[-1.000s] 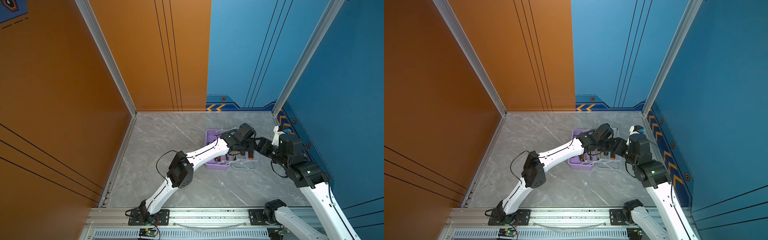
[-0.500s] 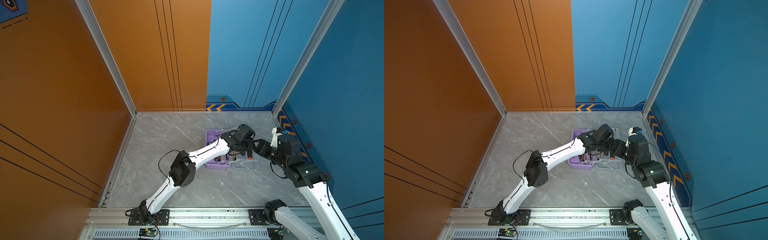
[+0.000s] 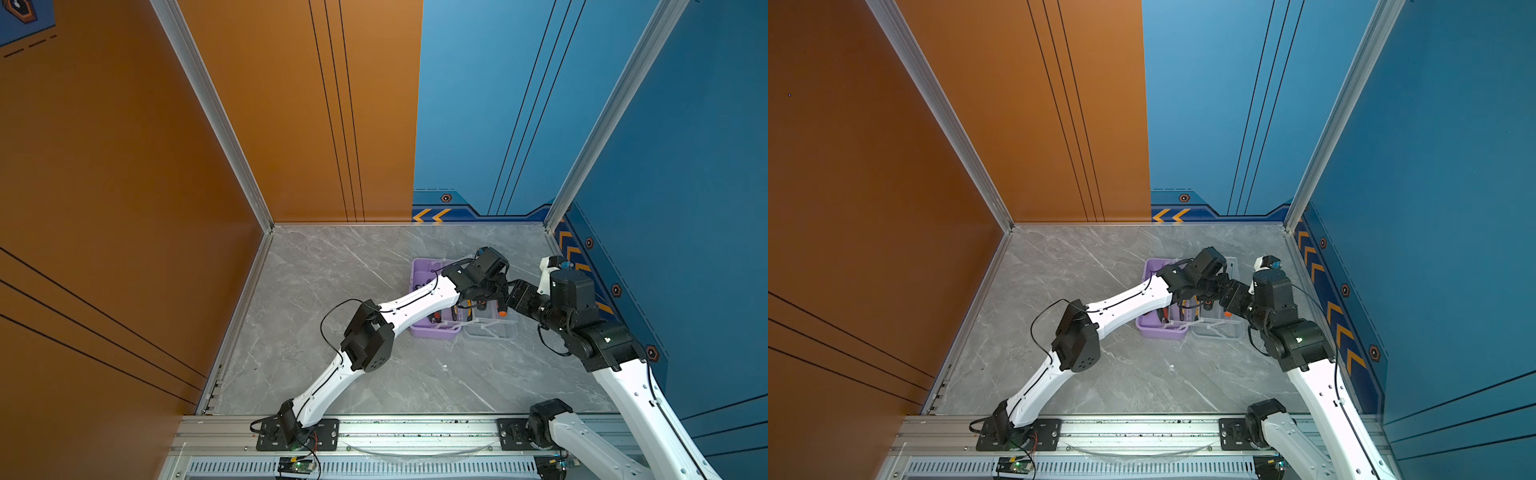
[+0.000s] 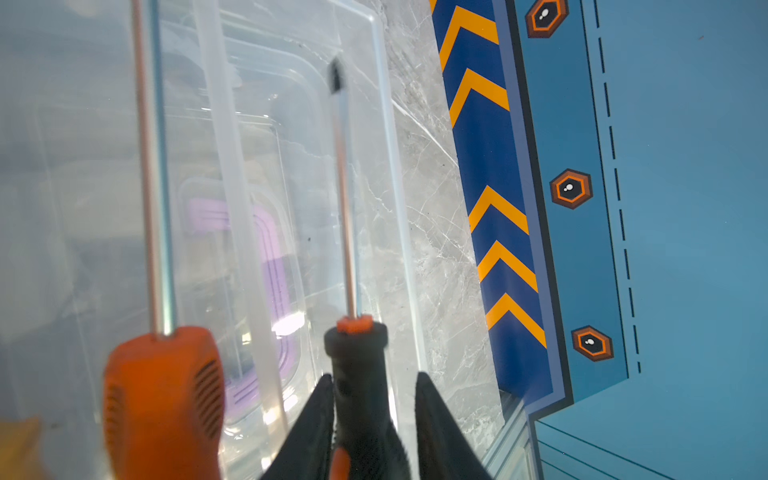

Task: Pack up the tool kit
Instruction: 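Lower the black screwdriver into the clear tray beside the orange one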

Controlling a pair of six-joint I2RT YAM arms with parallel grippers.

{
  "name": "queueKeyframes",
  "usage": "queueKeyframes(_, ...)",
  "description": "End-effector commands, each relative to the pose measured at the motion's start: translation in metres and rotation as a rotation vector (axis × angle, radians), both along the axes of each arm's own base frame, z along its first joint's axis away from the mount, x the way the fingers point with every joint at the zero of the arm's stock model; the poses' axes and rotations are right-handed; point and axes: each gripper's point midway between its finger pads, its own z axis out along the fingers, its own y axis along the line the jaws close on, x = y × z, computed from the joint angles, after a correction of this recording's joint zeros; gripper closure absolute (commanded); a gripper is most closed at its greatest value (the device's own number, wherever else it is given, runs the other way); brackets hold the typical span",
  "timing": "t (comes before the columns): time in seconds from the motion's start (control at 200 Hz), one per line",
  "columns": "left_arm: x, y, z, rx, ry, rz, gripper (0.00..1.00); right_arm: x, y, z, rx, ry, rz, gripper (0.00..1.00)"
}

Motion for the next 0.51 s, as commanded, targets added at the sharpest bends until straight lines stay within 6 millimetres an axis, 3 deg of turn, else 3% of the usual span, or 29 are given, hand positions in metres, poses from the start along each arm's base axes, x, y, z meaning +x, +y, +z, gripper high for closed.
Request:
queueKeyframes(0.0, 0.005, 0.012, 0.009, 0.018, -0.014, -0.003, 0.63, 0.001, 0.0, -0.004, -0.004, 0.005, 0.009, 0.3)
queueKeyframes(0.15, 0.009, 0.028, 0.026, 0.027, -0.048, 0.001, 0.62, 0.003, 0.0, -0.002, -0.003, -0.004, 0.003, 0.3)
queueKeyframes(0.32, 0.02, 0.061, 0.052, 0.079, -0.156, 0.014, 0.51, 0.008, 0.0, -0.002, -0.003, -0.009, -0.004, 0.3)
queueKeyframes(0.501, 0.037, 0.089, 0.049, 0.141, -0.191, 0.041, 0.5, 0.014, 0.0, -0.004, -0.004, -0.004, -0.006, 0.3)
